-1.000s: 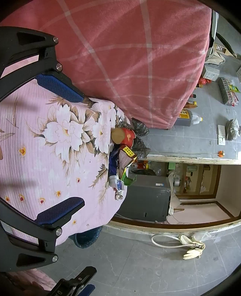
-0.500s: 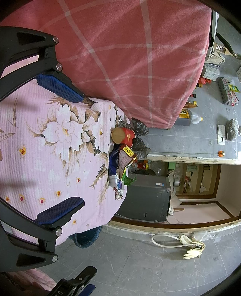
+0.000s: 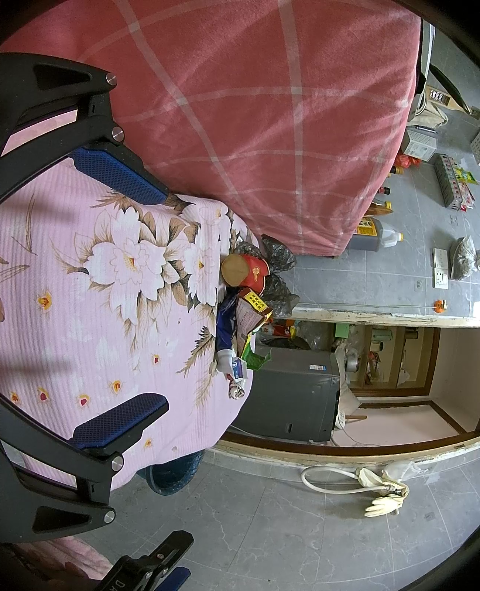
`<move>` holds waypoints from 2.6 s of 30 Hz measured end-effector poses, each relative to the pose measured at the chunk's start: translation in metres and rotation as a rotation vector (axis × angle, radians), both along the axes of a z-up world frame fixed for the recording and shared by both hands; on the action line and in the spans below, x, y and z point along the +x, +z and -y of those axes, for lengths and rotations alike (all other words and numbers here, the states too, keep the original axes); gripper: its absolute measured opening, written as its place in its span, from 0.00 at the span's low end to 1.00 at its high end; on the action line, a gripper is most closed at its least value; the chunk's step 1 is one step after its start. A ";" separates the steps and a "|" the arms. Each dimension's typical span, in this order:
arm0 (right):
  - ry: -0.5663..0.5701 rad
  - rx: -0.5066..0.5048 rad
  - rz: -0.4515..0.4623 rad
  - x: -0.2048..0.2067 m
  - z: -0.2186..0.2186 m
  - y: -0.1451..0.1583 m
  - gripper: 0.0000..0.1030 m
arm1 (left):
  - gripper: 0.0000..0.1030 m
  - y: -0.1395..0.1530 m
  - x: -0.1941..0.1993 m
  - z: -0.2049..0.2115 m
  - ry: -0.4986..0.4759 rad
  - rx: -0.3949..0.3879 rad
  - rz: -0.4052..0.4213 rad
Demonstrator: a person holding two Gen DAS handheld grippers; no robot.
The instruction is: Collect trash
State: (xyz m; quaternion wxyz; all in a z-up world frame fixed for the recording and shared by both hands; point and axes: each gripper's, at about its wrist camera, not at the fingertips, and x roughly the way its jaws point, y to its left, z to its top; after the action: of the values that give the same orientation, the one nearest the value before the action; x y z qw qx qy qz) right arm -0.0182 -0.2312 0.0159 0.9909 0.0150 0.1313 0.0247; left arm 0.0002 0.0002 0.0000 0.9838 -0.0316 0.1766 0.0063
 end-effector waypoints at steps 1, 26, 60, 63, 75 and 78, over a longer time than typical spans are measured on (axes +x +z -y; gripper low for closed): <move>0.000 0.000 0.000 0.000 0.000 0.000 1.00 | 0.97 0.000 0.000 0.000 0.000 -0.001 -0.001; -0.001 -0.001 0.002 -0.001 -0.001 0.000 1.00 | 0.97 0.000 0.000 0.000 0.000 -0.001 0.000; 0.002 0.002 -0.003 -0.001 -0.001 0.002 1.00 | 0.97 -0.002 0.006 0.000 0.005 0.000 0.001; 0.013 -0.006 -0.008 0.008 -0.001 0.007 1.00 | 0.97 0.005 0.015 -0.005 0.018 0.005 0.005; 0.096 -0.024 -0.024 0.071 -0.010 0.037 1.00 | 0.97 0.037 0.087 -0.026 0.066 -0.024 -0.011; 0.112 -0.007 -0.033 0.092 -0.012 0.046 1.00 | 0.97 0.041 0.107 -0.035 0.085 -0.038 -0.022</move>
State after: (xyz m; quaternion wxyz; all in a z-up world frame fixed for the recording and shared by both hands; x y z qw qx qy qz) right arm 0.0742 -0.2195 0.0614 0.9857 0.0045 0.1486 0.0792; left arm 0.1075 0.0356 0.0412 0.9798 -0.0578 0.1861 0.0452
